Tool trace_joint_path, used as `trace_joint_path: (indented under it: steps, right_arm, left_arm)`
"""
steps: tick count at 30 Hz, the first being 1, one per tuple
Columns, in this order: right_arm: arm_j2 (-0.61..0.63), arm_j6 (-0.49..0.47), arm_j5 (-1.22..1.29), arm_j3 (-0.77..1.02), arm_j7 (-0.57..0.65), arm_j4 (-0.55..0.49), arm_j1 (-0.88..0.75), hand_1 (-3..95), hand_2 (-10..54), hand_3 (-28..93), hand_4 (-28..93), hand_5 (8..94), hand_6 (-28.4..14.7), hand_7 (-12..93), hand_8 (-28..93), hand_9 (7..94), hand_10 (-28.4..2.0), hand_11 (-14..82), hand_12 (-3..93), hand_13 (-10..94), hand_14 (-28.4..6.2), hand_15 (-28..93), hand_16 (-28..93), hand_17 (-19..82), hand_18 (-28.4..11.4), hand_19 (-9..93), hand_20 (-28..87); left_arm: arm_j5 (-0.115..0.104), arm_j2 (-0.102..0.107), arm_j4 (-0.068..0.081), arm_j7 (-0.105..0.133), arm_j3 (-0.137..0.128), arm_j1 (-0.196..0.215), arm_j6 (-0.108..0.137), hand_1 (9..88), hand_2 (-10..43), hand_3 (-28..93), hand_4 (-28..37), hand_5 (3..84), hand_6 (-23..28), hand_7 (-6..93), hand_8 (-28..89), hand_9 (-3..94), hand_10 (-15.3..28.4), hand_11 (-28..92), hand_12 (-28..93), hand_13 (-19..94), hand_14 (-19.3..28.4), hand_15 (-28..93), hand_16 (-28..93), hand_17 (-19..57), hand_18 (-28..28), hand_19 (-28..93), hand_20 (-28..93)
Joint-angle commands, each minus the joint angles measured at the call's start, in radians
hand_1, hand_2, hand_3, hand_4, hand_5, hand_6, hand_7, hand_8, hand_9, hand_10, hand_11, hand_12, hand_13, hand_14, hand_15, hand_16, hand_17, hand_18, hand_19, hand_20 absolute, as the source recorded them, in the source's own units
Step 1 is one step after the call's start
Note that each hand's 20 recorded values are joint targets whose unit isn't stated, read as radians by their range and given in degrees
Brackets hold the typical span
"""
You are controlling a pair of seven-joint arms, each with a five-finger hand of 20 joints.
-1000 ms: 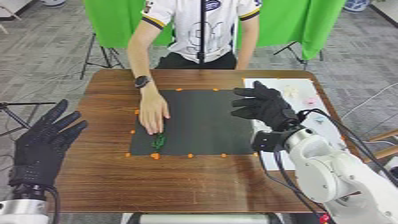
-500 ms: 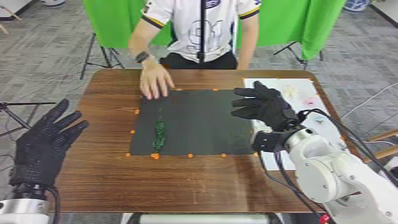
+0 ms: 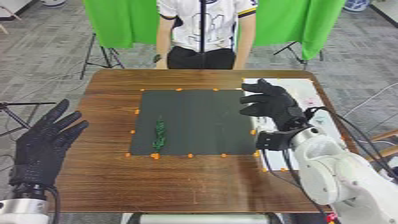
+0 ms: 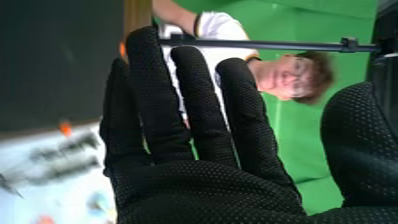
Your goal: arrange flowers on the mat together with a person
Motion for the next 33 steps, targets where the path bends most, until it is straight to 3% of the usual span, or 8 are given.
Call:
trace_joint_path:
  steps: [1,6,8,17,20,25,33]
  right_arm:
    - [0.022,0.058,-0.284,0.047,0.244,-0.063,-0.039,20.4,9.0,70,-24,51.9,-3.5,12,-11,56.7,-18.9,13.0,13.3,54,-20.8,45,8,19,-26.7,67,9]
    - [0.041,0.031,-0.454,0.140,0.351,-0.104,-0.150,23.9,7.2,69,-23,52.8,-4.8,12,-11,57.7,-20.1,13.8,13.3,57,-20.4,49,8,24,-26.8,75,7]
    - [0.049,0.010,-0.548,0.171,0.399,-0.120,-0.194,25.0,6.2,68,-22,52.9,-5.0,12,-11,58.1,-20.1,14.1,13.2,58,-20.2,51,7,25,-26.9,79,0]
    - [0.087,-0.019,-0.832,0.172,0.628,-0.135,-0.253,28.5,2.1,69,-22,53.1,-6.6,11,-11,61.7,-20.5,17.2,14.3,63,-17.9,55,8,30,-26.2,83,-3]
    - [0.091,-0.023,-0.917,0.171,0.698,-0.134,-0.268,29.3,1.7,68,-21,53.7,-7.2,11,-10,63.1,-20.9,19.1,14.2,64,-17.7,56,8,32,-26.2,87,-12]
    - [0.101,-0.102,-1.047,0.159,0.821,-0.124,-0.269,31.0,0.9,67,-20,54.8,-8.1,11,-10,67.4,-20.4,25.4,16.1,67,-16.6,58,9,35,-26.2,91,-15]
    - [0.135,-0.235,-1.201,0.109,0.978,-0.072,-0.240,33.9,-0.6,66,-20,55.4,-8.4,10,-10,70.0,-20.2,26.3,16.2,71,-15.7,58,9,38,-26.0,93,-19]
  left_arm:
    - [0.000,-0.002,-0.004,-0.002,-0.010,0.020,0.001,21.4,7.4,76,-24.2,32.6,5.7,9.1,-8,31.0,15.4,17,11,19,21.9,41,-5,-8.5,15.8,33,13]
    - [0.004,-0.009,-0.007,-0.002,-0.016,0.030,-0.002,21.4,7.3,76,-24.1,32.5,5.7,9.0,-8,31.0,15.4,17,11,19,21.9,40,-5,-8.5,15.9,33,13]
    - [0.003,-0.009,-0.007,0.000,-0.017,0.033,-0.003,21.5,7.4,76,-24.2,32.5,5.7,9.0,-8,31.0,15.4,17,11,19,21.9,40,-5,-8.5,15.9,33,13]
    - [0.023,-0.032,-0.007,-0.036,-0.022,0.022,-0.016,21.4,7.4,76,-24.1,32.6,5.8,9.1,-8,31.0,15.4,17,11,19,21.9,40,-5,-8.5,15.8,33,13]
    - [0.027,-0.034,-0.007,-0.042,-0.020,0.015,-0.019,21.4,7.3,76,-24.1,32.6,5.8,9.0,-8,31.0,15.4,17,11,19,21.9,40,-5,-8.5,15.9,33,13]
    - [0.027,-0.035,-0.008,-0.041,-0.021,0.020,-0.019,21.4,7.3,76,-24.2,32.6,5.8,9.1,-8,31.0,15.4,17,11,19,22.0,41,-5,-8.5,15.8,33,13]
    - [0.031,-0.038,-0.008,-0.050,-0.022,0.018,-0.024,21.6,7.5,76,-24.2,32.5,5.8,9.0,-8,31.0,15.4,17,11,19,21.9,40,-5,-8.5,15.8,33,13]
